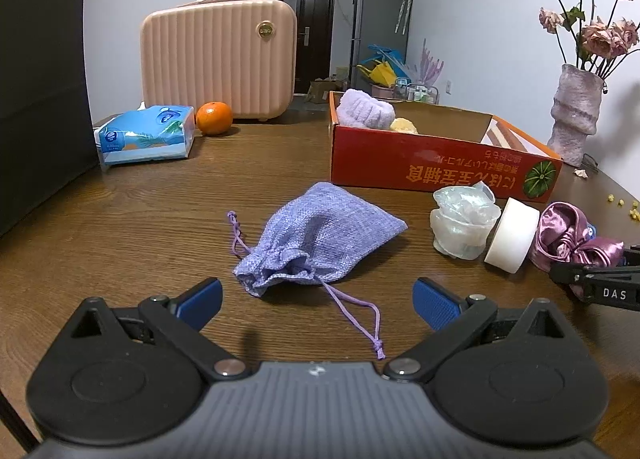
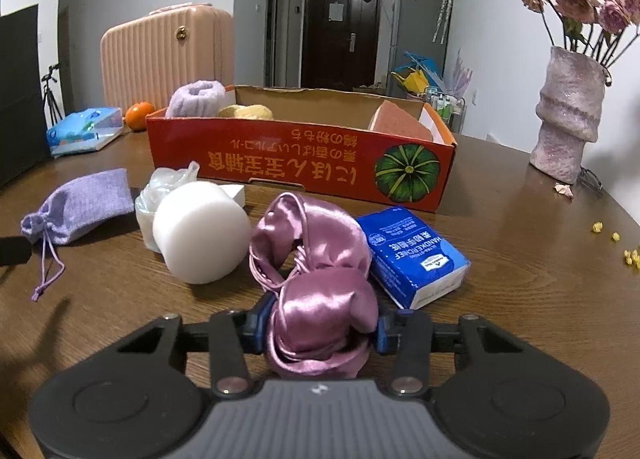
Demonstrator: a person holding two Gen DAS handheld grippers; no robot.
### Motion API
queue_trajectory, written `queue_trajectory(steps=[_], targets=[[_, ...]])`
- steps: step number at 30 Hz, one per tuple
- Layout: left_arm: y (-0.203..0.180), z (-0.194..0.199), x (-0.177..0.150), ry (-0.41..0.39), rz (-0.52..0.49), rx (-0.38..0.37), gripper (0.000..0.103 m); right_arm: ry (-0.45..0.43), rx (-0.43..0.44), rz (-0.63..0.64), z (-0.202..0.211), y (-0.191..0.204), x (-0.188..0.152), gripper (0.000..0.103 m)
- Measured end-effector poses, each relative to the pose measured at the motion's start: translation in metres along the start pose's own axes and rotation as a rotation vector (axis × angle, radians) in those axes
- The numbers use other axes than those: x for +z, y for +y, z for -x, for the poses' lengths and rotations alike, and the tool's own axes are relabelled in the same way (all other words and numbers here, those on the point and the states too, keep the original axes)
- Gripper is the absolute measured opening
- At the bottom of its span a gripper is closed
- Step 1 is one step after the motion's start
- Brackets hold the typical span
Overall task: Organize soft objects
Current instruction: 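Grasp the pink satin scrunchie with the right tool while the left tool approaches the lavender drawstring bag, then close the left tool on the lavender drawstring bag while the right tool holds the scrunchie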
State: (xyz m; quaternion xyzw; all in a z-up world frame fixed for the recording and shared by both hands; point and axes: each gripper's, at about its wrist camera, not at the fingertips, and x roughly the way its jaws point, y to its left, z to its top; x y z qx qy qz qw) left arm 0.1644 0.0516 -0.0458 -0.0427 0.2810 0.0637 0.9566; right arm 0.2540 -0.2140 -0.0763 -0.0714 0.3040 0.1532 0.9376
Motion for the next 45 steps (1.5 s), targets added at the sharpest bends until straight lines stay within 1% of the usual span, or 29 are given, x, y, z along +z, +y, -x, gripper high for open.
queue_trajectory(steps=[3, 8, 12, 22, 31, 39, 45], targets=[[0.000, 0.000, 0.000, -0.002, 0.001, 0.001, 0.103, -0.016, 0.010, -0.024, 0.003, -0.003, -0.001, 0.041], [0.000, 0.000, 0.000, -0.002, 0.000, 0.002, 0.103, -0.101, 0.005, -0.039, 0.018, -0.004, -0.002, 0.040], [0.000, 0.001, 0.000, -0.004, -0.003, 0.006, 0.103, -0.143, 0.001, -0.040, 0.025, -0.004, -0.002, 0.040], [-0.001, 0.000, 0.003, 0.003, -0.007, 0.004, 0.103, -0.168, -0.008, -0.042, 0.029, -0.004, -0.002, 0.040], [-0.002, -0.008, 0.019, -0.015, -0.056, 0.023, 0.103, -0.181, -0.034, -0.045, 0.029, -0.005, -0.003, 0.040], [-0.006, -0.031, 0.033, 0.011, -0.110, 0.016, 0.103, -0.187, -0.054, -0.055, 0.029, -0.007, -0.003, 0.040], [-0.007, -0.051, 0.041, 0.037, -0.103, 0.027, 0.103, -0.188, -0.072, -0.060, 0.028, -0.008, -0.002, 0.040]])
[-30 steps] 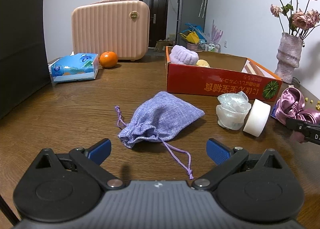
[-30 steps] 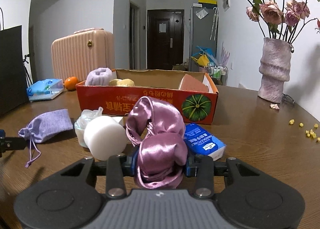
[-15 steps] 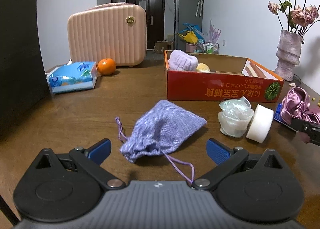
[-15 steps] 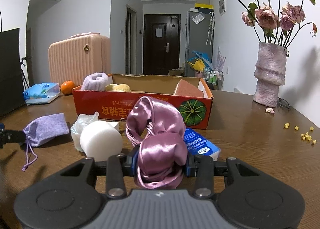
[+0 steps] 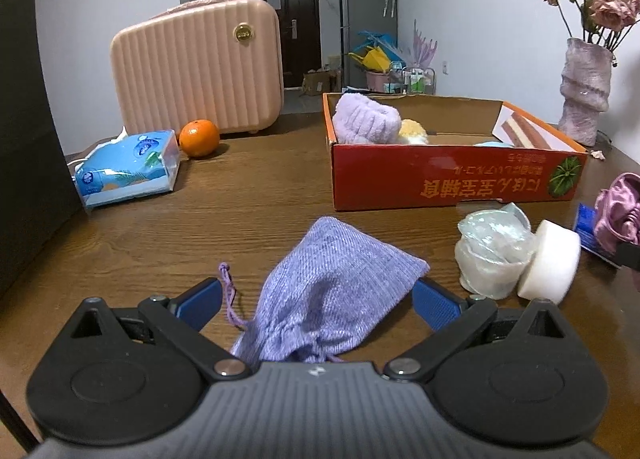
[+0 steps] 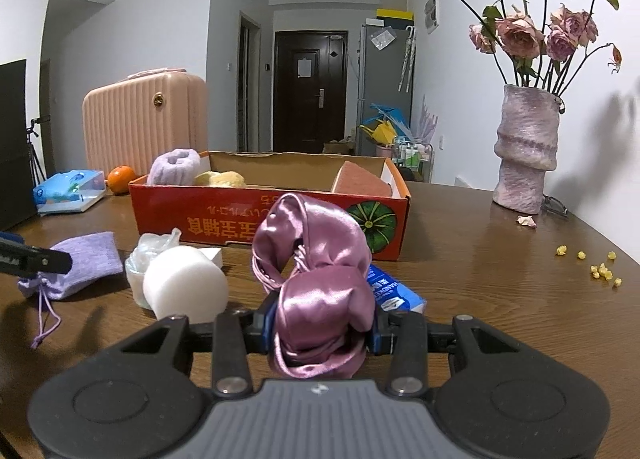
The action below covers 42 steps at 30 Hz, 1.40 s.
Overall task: Organize soft objects
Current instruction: 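Close the left tool on the lavender drawstring bag while the right tool holds the scrunchie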
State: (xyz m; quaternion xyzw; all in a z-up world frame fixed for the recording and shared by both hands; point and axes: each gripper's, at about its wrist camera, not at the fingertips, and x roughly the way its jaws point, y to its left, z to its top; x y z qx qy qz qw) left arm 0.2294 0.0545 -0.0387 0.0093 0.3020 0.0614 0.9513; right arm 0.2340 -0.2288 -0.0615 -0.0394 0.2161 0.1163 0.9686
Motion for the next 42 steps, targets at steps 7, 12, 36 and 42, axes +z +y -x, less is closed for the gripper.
queue_trajectory(steps=[7, 12, 36, 42], targets=[[-0.002, -0.026, 0.005, 0.050, -0.004, 0.012, 0.103, 0.002, -0.005, -0.004, 0.000, -0.001, 0.000, 0.040], [-0.003, -0.042, 0.005, 0.077, -0.003, 0.024, 0.103, 0.007, -0.005, -0.008, -0.001, -0.002, 0.000, 0.040], [0.002, -0.055, 0.000, 0.118, 0.041, -0.025, 0.103, 0.001, -0.008, -0.008, -0.002, -0.002, 0.000, 0.041], [0.003, -0.054, -0.001, 0.109, 0.039, -0.031, 0.103, 0.001, -0.008, -0.008, -0.002, -0.002, 0.000, 0.041]])
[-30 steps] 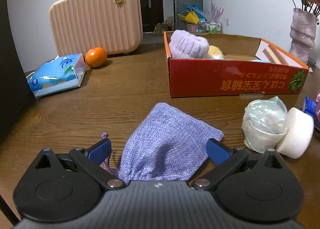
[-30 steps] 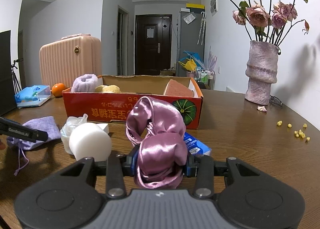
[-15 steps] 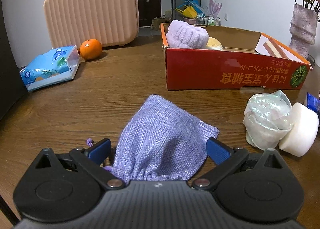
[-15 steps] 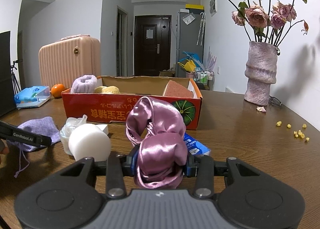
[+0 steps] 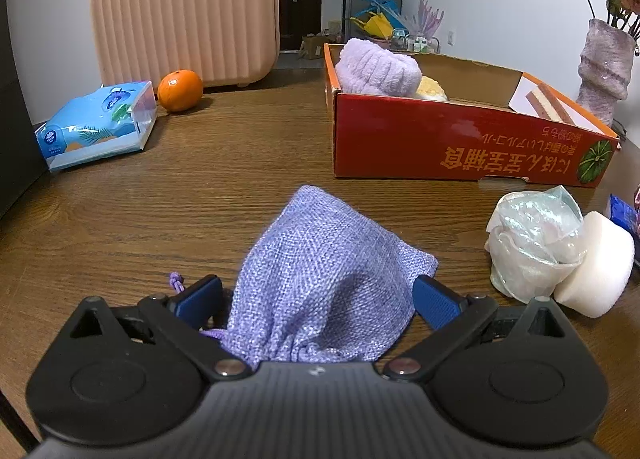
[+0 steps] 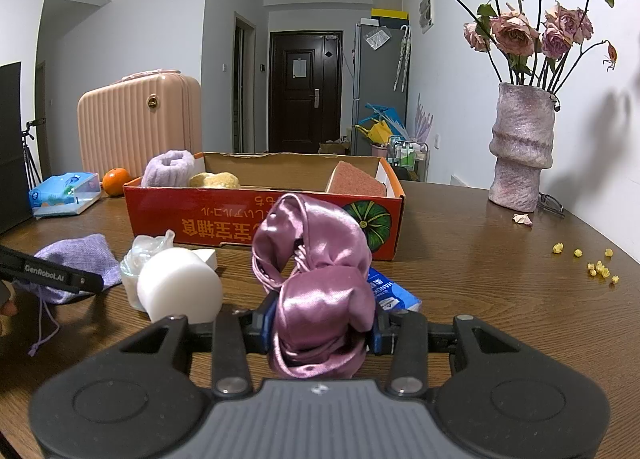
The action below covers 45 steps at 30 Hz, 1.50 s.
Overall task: Organize soft objects
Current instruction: 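Close the left tool on the lavender drawstring bag while the right tool holds the scrunchie, then lift the scrunchie and drawstring bag and carry both over the cardboard box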
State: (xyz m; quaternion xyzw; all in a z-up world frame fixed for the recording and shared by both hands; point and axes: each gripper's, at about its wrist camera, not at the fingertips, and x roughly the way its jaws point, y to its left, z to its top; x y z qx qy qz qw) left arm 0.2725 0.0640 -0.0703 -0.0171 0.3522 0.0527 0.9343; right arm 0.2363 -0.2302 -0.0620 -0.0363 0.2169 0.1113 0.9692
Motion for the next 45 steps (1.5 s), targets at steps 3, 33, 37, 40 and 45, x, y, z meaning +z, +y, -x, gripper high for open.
queue_trajectory(steps=[3, 33, 37, 40, 45], targets=[[0.000, 0.000, 0.000, 0.000, -0.001, 0.001, 0.103, 0.000, 0.000, 0.001, 0.000, 0.000, 0.000, 0.041], [-0.015, 0.056, -0.016, -0.156, -0.022, -0.056, 0.045, -0.005, 0.008, 0.008, 0.001, 0.004, 0.001, 0.041], [-0.020, 0.072, -0.019, -0.193, -0.014, -0.063, 0.045, -0.015, 0.012, 0.005, 0.004, 0.003, 0.002, 0.041], [-0.023, 0.082, -0.019, -0.215, -0.005, -0.067, 0.045, -0.024, 0.020, 0.004, 0.007, 0.002, 0.003, 0.041], [-0.032, 0.096, -0.015, -0.248, -0.003, -0.089, 0.045, -0.041, 0.031, 0.014, 0.013, 0.004, 0.008, 0.041]])
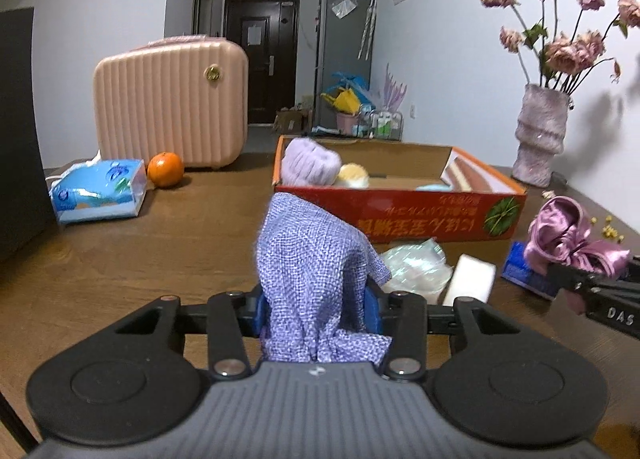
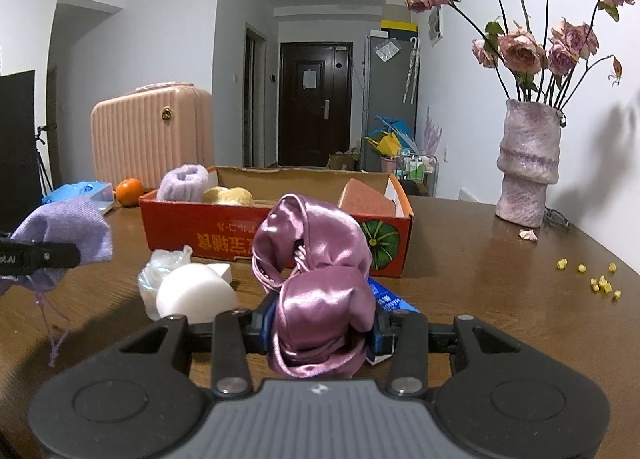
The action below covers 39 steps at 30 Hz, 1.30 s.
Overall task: Organize soft objects
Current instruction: 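Lift the scrunchie and drawstring bag and carry both over the cardboard box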
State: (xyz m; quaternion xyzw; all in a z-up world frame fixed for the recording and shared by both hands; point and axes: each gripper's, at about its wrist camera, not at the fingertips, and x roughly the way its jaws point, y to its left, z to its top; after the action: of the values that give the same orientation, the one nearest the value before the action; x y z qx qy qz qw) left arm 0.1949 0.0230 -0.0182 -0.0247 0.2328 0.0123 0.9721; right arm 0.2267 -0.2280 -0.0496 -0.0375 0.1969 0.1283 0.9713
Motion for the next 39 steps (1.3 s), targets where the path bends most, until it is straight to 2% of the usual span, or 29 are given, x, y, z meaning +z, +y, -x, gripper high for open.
queue_trajectory(steps=[18, 39], targets=[[-0.035, 0.017, 0.036, -0.109, -0.016, -0.058, 0.045, -0.088, 0.036, 0.014, 0.009, 0.011, 0.040, 0.041], [-0.038, -0.025, 0.071, -0.137, 0.008, -0.045, 0.045, -0.137, 0.030, 0.013, -0.029, 0.014, 0.077, 0.041]])
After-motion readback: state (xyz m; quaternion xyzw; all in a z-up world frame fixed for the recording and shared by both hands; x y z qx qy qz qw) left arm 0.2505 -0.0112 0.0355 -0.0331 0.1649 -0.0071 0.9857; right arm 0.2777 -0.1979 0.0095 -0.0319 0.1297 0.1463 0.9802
